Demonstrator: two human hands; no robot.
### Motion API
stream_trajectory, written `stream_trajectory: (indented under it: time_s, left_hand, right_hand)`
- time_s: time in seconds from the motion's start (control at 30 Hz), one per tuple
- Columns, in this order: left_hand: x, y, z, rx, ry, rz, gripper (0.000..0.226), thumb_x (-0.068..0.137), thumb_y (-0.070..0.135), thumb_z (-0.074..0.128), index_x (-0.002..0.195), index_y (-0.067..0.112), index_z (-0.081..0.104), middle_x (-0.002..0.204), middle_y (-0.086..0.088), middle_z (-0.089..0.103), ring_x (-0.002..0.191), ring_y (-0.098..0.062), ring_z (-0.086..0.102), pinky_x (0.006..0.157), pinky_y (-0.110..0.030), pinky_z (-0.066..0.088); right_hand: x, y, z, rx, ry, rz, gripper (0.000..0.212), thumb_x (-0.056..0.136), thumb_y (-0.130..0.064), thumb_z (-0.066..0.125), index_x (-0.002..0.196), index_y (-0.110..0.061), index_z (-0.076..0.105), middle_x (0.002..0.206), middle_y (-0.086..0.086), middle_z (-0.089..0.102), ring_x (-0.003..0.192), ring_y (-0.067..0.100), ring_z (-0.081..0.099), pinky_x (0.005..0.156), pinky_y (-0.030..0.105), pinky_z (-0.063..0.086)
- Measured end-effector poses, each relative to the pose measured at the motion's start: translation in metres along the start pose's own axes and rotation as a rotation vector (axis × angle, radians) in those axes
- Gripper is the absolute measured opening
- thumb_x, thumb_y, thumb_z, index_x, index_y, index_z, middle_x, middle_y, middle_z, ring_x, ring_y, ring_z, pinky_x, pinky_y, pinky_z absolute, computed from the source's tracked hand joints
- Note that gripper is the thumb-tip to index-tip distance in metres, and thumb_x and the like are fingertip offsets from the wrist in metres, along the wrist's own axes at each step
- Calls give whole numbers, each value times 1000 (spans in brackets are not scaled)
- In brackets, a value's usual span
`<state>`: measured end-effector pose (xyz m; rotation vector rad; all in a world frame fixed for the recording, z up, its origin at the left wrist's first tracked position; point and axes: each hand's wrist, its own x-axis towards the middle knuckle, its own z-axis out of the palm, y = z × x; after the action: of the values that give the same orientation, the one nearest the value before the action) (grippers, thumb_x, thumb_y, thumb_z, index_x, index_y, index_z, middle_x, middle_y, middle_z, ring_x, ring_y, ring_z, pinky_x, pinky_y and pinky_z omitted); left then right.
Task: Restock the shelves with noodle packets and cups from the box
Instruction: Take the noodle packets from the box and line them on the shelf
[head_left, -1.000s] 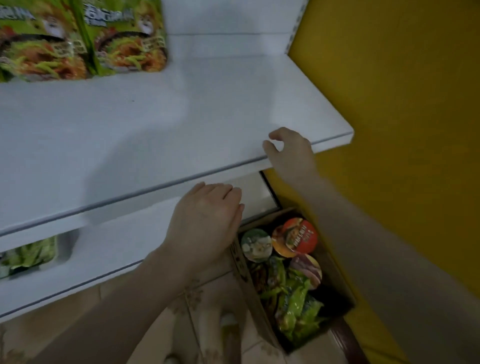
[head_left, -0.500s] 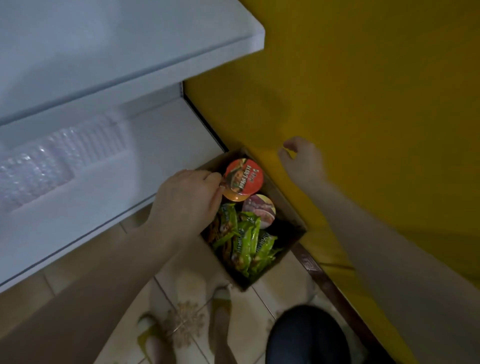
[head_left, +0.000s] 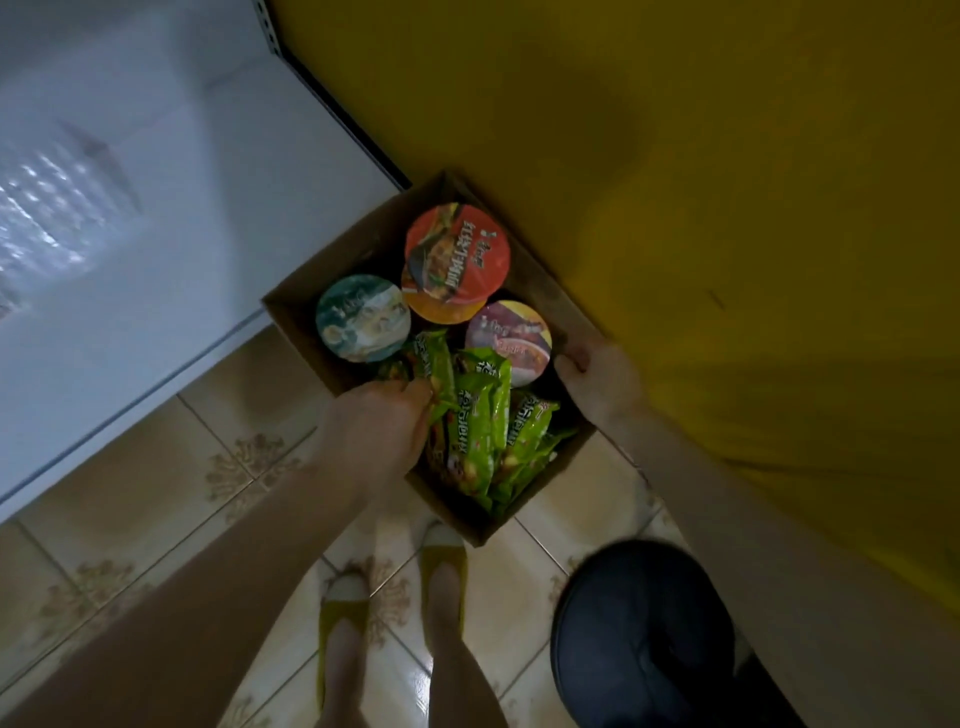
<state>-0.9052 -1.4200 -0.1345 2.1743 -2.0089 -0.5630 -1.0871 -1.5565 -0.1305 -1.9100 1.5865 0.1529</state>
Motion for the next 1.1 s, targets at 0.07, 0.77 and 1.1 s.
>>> stream_trajectory:
  time_s: [0.07,0.77,1.1]
  left_hand:
    - [5,-5,26,-18,-45,-18,20,76,11,72,93,2,67,63,-14,63,53,-31,61,39,-30,45]
    - [74,-38,153,81,-285,-112,25,94,23,51,112,5,47,108,-16,61,99,-36,60,73,-39,47]
    - [71,-66,125,-73,-135,-111,5,90,-3,47,89,0,50,85,-26,58,79,-40,58,61,-42,41]
  right_hand:
    - [3,12,22,39,-46,17,29,94,-20,50,115,-2,58,111,19,64,97,34,60,82,40,50]
    - [5,50,151,116,-91,-5,40,86,-45,57,97,-7,58,93,12,65,90,28,61,72,38,50]
    - [9,35,160,-44,-52,46,25,94,-32,50,81,-10,53,91,17,64,89,34,60,63,32,36]
